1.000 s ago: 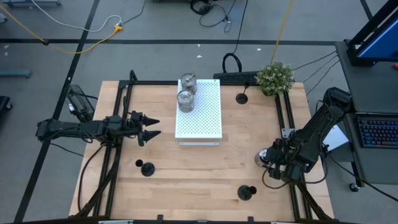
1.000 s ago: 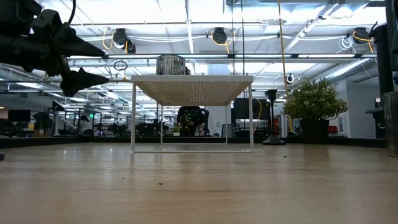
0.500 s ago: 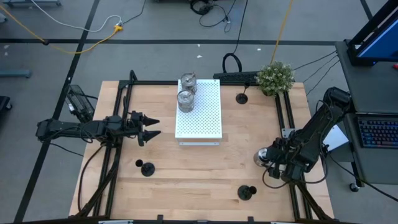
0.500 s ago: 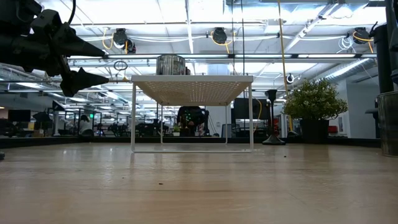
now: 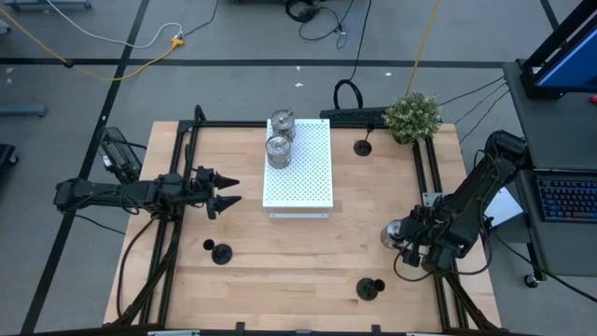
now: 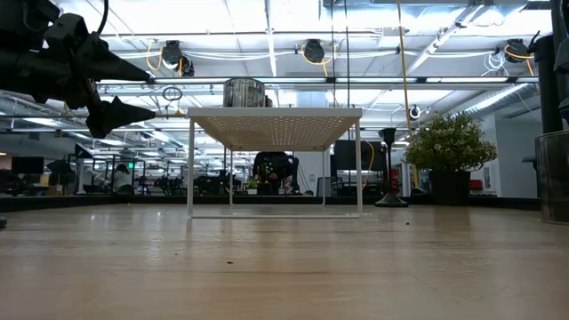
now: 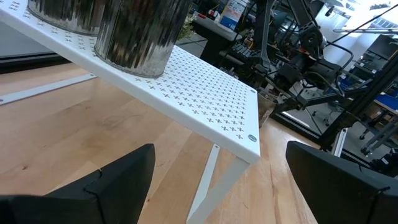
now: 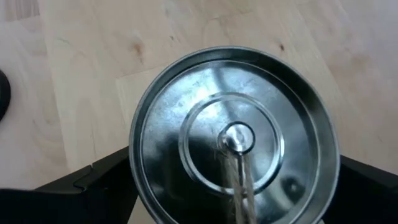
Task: Pick & Place candle stick holders
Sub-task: Put the silver scented candle on the shelf
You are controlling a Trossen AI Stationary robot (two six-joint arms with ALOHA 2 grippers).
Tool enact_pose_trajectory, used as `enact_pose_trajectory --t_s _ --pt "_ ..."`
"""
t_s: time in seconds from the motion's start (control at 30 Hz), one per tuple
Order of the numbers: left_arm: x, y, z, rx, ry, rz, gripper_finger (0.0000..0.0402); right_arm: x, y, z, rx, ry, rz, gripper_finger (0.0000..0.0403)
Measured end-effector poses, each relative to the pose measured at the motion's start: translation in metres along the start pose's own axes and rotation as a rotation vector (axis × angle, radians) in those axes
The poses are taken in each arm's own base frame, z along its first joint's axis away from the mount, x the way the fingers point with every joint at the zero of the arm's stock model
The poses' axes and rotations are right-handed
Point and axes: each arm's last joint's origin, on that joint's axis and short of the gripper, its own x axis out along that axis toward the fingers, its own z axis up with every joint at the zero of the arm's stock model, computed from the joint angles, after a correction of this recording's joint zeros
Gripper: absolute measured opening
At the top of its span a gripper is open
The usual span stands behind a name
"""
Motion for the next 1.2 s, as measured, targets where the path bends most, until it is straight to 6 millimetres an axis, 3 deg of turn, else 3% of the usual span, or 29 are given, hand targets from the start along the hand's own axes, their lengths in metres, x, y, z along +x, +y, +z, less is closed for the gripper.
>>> enact_pose_trajectory --t_s 1.2 --pt "0.0000 -0.0001 0.0001 0.000 -0.001 -0.001 0.0365 0.0043 -0.0027 0.0077 -0.060 -0.042 -0.043 0.0392"
